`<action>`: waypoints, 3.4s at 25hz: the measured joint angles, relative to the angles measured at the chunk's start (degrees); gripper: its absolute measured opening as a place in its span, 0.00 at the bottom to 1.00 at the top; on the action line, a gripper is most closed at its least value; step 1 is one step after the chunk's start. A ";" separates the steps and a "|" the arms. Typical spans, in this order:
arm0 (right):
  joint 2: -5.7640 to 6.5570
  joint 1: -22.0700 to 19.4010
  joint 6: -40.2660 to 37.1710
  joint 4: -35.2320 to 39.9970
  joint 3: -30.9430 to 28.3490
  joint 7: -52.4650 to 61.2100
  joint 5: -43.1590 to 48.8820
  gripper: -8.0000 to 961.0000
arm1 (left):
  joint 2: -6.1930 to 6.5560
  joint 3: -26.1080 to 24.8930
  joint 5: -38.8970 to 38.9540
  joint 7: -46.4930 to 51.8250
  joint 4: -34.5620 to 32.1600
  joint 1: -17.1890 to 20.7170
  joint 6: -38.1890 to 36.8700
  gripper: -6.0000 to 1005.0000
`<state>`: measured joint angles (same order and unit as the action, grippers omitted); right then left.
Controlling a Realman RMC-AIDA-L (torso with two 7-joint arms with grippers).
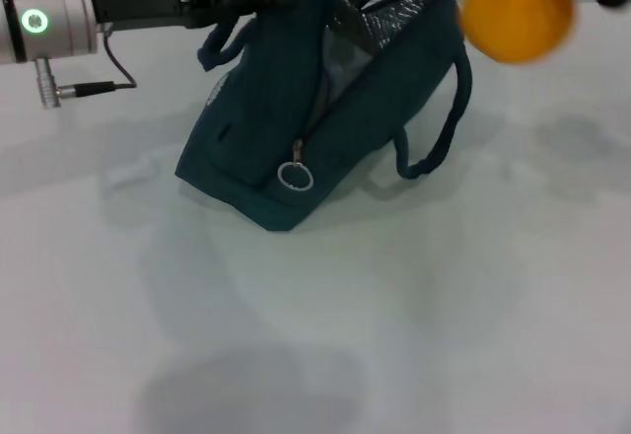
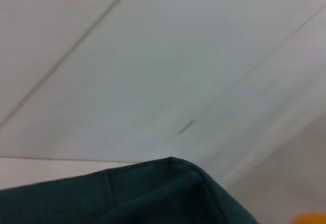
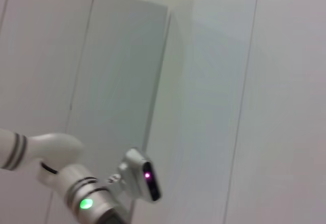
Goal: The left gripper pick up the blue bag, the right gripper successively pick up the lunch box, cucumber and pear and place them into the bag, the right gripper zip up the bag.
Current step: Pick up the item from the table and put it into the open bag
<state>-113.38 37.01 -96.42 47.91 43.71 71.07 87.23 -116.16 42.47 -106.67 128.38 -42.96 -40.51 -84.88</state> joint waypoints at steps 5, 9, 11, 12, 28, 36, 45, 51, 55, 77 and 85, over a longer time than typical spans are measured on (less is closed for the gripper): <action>0.17 5.83 9.94 0.09 4.38 0.00 1.60 0.05 | -0.31 0.23 1.03 0.59 0.03 -0.42 -1.56 0.07; -0.29 8.40 17.31 -0.38 10.54 -0.78 2.33 0.05 | -0.24 0.23 1.17 1.31 0.07 -0.58 -1.68 0.07; -1.05 8.86 19.46 -0.96 12.92 -2.00 2.69 0.05 | -0.09 0.11 1.20 1.67 0.07 -0.36 -1.66 0.07; -1.41 8.87 20.16 -1.15 13.70 -2.46 2.86 0.05 | -0.03 0.03 1.21 1.77 0.08 -0.23 -1.64 0.07; -1.98 7.15 24.13 -9.44 18.52 -7.34 3.21 0.05 | 0.15 -0.10 1.19 2.07 0.24 -0.01 -1.62 0.07; -2.63 8.04 22.13 -10.55 21.86 -8.37 1.50 0.05 | 0.15 -0.05 1.21 2.35 0.25 -0.01 -1.60 0.07; -2.57 9.24 23.32 -13.13 26.57 -10.20 -1.66 0.05 | -0.02 -0.07 1.30 2.41 0.25 -0.01 -1.60 0.07; -2.20 8.60 28.63 -13.85 29.48 -10.14 -1.36 0.05 | 0.10 -0.11 1.31 2.40 0.25 0.42 -1.60 0.07; -1.85 7.48 31.16 -13.80 29.39 -10.12 -0.71 0.05 | 0.13 -0.10 1.31 2.40 0.25 0.49 -1.60 0.07; -2.29 10.40 34.83 -9.32 27.53 -10.42 -2.61 0.05 | 0.16 -0.05 1.29 2.61 0.25 0.08 -1.59 0.07; -2.46 10.86 34.73 -10.71 27.86 -11.51 -2.38 0.05 | 0.32 -0.09 1.28 2.44 0.25 -0.02 -1.25 0.07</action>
<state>-115.84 47.87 -61.69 37.20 71.57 59.57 84.85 -115.84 42.37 -105.39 130.82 -42.71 -40.52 -86.13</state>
